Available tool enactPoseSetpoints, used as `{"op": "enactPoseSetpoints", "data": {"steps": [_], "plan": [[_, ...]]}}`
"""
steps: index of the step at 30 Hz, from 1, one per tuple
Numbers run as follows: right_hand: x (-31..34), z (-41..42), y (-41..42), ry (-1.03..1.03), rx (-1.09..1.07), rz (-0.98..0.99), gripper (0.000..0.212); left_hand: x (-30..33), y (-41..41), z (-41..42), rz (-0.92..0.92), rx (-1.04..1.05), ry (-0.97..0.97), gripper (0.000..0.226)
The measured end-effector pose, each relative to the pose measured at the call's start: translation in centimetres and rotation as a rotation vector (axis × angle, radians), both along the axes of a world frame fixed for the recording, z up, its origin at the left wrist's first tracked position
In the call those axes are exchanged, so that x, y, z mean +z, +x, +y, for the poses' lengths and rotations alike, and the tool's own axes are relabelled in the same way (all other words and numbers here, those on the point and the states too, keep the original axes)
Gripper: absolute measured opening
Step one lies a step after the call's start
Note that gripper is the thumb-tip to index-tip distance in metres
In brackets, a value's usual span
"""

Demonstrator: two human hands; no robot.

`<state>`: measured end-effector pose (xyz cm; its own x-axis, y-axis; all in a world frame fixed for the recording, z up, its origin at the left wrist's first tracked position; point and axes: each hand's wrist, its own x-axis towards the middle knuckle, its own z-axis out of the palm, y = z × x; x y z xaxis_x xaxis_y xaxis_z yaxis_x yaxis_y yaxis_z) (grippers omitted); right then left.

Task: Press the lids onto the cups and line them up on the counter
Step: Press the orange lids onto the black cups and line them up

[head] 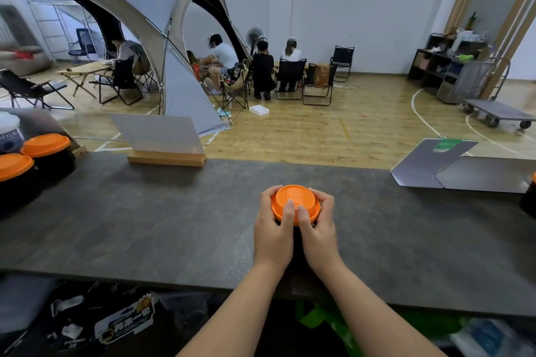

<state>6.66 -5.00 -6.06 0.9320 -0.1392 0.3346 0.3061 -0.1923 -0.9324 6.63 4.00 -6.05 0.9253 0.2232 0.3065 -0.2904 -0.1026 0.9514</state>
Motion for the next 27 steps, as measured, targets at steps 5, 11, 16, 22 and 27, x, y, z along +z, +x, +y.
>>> {"op": "enactPoseSetpoints", "data": {"steps": [5,11,16,22,27], "plan": [[-0.3,-0.1,0.2,0.009,0.006,-0.008,0.044,-0.2,0.3,-0.2,-0.006,-0.017,-0.043,0.049],[-0.7,-0.4,1.0,0.172,0.043,-0.018,0.026,-0.7,0.9,-0.2,-0.003,-0.018,-0.106,0.036],[-1.3,-0.5,1.4,0.152,0.000,-0.021,0.024,-0.8,1.1,-0.1,-0.013,-0.003,-0.158,0.038],[-1.6,-0.4,1.9,0.068,0.012,-0.056,0.036,-0.8,1.2,-0.1,-0.005,0.012,-0.100,0.040],[-1.3,-0.8,1.8,0.043,0.042,-0.052,0.033,-0.9,1.3,-0.2,0.015,0.023,-0.084,0.039]]}}
